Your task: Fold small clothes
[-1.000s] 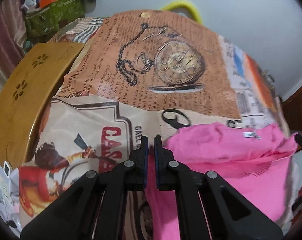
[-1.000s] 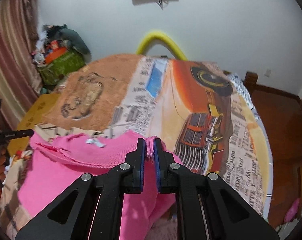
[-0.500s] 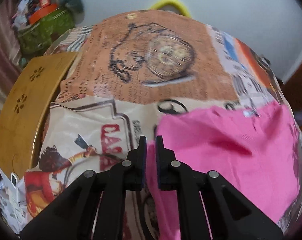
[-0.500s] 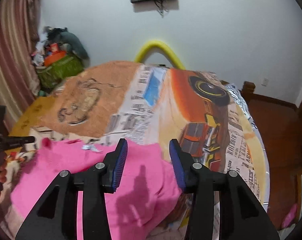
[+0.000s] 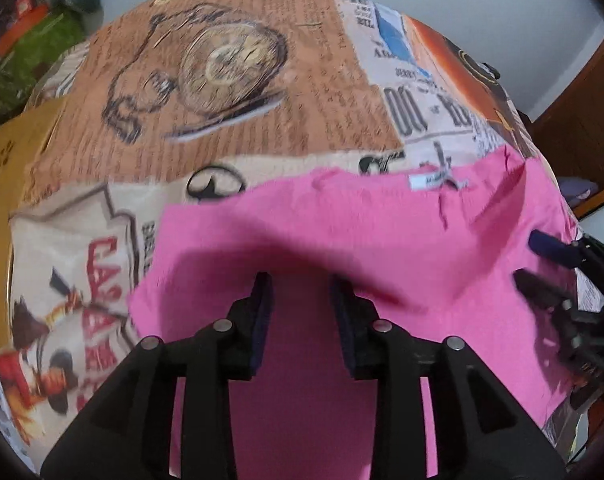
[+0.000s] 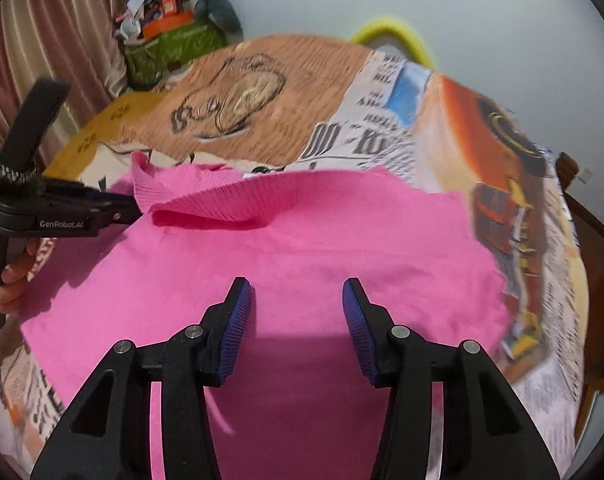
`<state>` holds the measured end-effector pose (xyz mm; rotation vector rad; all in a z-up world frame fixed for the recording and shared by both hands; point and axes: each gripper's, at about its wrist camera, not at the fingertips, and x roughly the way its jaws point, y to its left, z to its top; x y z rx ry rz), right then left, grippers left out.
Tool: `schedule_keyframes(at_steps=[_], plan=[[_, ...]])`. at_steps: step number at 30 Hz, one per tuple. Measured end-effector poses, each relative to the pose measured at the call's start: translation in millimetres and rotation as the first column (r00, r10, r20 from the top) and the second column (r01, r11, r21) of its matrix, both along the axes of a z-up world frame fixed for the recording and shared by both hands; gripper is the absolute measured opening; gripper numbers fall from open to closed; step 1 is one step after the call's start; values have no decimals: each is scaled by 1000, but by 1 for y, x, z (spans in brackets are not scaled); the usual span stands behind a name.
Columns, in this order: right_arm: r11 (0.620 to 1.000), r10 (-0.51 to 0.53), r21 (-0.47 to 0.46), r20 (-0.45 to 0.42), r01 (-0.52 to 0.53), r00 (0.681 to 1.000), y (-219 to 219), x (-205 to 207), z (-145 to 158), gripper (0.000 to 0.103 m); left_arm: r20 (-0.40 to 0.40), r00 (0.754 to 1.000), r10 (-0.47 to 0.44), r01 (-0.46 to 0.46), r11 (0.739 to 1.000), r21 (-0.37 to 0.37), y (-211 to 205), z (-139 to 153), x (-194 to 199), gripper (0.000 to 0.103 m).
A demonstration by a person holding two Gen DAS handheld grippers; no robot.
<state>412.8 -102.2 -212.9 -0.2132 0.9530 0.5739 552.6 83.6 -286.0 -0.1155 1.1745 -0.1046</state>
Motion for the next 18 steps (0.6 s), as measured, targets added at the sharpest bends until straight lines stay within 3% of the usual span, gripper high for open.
schedule_keyframes(at_steps=[3, 7, 10, 18], plan=[[1000, -18, 14, 3, 18, 1000, 2, 12, -1, 44, 9, 999, 53, -53, 998, -22, 7, 5, 13, 32], [991, -114, 69, 19, 113, 993, -11, 21, 7, 44, 59, 984, 169, -172, 983, 58, 29, 13, 22, 32], [979, -199, 65, 67, 195, 978, -28, 20, 16, 44, 50, 975, 217, -219, 975, 28, 49, 15, 15, 32], [968, -235, 110, 73, 226, 969, -85, -33, 34, 44, 18, 984, 175, -176, 982, 68, 79, 19, -55, 36]])
